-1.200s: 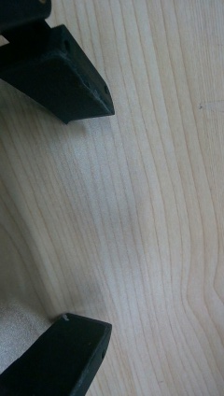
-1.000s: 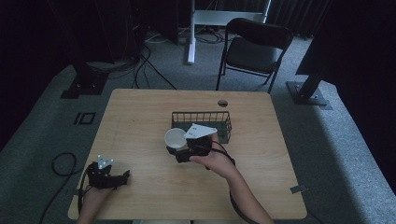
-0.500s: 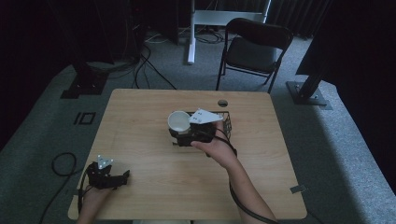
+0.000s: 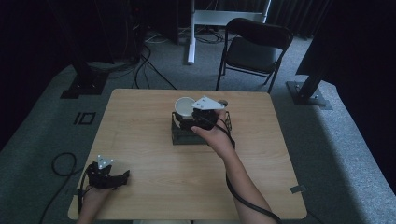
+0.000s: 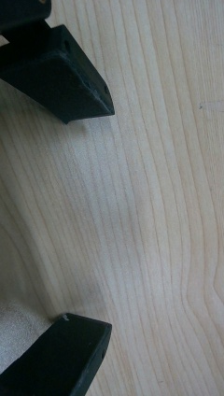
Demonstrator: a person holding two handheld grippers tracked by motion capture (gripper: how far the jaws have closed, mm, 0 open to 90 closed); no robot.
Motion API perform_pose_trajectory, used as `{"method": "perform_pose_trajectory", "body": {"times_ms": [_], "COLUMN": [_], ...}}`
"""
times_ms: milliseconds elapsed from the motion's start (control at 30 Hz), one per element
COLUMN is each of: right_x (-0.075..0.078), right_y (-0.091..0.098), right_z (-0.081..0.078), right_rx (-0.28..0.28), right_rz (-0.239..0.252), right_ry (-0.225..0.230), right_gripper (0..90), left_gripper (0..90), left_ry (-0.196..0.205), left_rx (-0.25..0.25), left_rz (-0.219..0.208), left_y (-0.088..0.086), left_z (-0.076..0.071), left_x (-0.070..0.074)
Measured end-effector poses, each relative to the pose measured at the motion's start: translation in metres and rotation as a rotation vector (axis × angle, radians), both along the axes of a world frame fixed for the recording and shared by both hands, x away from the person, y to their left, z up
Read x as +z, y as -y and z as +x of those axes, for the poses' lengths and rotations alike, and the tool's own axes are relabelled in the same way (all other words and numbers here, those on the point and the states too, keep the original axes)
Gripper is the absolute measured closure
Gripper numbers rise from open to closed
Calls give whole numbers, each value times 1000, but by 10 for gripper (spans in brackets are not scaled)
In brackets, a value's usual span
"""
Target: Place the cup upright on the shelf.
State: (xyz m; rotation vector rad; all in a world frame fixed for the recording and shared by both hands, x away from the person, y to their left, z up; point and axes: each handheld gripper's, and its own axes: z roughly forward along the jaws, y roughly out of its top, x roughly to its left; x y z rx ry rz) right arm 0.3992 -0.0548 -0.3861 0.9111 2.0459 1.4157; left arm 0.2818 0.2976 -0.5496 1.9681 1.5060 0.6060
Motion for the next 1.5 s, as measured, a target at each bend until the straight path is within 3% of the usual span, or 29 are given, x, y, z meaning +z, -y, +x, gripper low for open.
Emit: {"method": "perform_pose_trajectory", "body": {"times_ms": [133, 433, 1200, 1500], "right_x": [-8, -33, -70, -74], "right_y": [0, -2, -17, -18], "right_z": [10, 29, 44, 44], "right_rx": [-46, -96, -110, -117], "right_rz": [-4, -24, -50, -43], "right_ry": [-13, -69, -163, -148], "right_gripper": [201, 201, 201, 200], "left_gripper": [9, 9, 9, 9], "left_ry": [1, 0, 0, 0], "left_rx": [1, 0, -4, -3], "left_rz": [0, 0, 1, 1], "left_y": [0, 0, 0, 0], "left_z": [0, 0, 0, 0], "left_x": [0, 0, 0, 0]}}
